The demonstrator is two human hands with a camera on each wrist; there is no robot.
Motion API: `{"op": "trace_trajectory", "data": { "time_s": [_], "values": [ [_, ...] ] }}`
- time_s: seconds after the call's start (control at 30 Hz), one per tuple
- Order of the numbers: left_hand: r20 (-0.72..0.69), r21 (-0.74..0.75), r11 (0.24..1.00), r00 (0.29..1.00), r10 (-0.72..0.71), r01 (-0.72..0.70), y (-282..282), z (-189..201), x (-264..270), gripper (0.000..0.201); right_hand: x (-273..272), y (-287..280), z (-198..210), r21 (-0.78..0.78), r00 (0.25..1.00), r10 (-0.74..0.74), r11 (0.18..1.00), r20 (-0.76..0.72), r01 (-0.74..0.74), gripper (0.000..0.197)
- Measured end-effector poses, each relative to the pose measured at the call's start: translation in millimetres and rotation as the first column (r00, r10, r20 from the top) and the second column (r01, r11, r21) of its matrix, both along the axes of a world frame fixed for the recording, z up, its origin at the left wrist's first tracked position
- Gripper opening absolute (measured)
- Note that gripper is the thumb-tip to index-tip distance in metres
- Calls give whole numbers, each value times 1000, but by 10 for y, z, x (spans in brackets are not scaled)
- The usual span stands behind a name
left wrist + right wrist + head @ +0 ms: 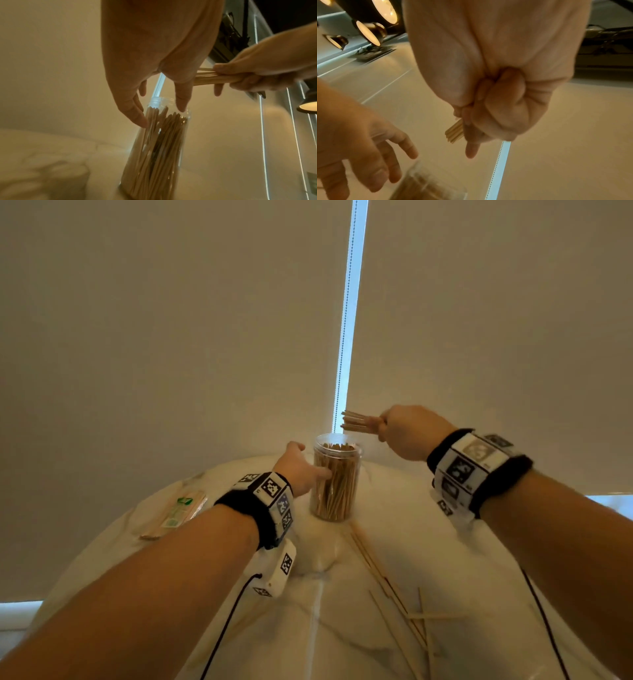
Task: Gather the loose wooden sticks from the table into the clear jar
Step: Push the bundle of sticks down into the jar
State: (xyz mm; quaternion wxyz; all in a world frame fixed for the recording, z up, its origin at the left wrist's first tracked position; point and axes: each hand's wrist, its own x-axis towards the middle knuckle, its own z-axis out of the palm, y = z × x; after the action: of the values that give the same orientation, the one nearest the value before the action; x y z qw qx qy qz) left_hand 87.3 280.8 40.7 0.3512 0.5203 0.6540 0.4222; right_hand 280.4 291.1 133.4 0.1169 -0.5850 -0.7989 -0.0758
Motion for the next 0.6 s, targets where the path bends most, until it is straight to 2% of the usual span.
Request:
{"op": "trace_trajectory", "data": {
  "time_s": [0.07,0.13,0.17,0.27,0.37,0.43,0.5,0.6],
  "values": [
    [-83,45,998,996,-32,36,213,10,47,119,-154,281,86,-59,995,-13,998,94,19,35],
    [-92,82,995,995,-39,47,399,-12,95,153,-305,454,135,-127,971,20,992,236,11,33],
    [-84,89,995,995,-44,52,480,-31,118,161,-374,514,146,-157,955,41,988,292,6,30],
    [-64,71,992,993,-95,100,634,-128,172,148,-577,617,125,-263,899,84,964,430,36,30],
    [-33,108,986,992,-122,125,695,-230,182,127,-788,748,62,-313,837,88,944,541,103,36],
    [-17,141,981,991,-129,130,717,-275,175,122,-882,855,66,-312,812,88,943,576,118,34],
    [-18,161,979,992,-125,126,753,-318,157,120,-930,923,123,-259,828,64,961,557,101,32],
    [-15,159,979,991,-130,131,797,-352,147,121,-943,951,215,-184,897,53,982,440,32,14]
  ]
}}
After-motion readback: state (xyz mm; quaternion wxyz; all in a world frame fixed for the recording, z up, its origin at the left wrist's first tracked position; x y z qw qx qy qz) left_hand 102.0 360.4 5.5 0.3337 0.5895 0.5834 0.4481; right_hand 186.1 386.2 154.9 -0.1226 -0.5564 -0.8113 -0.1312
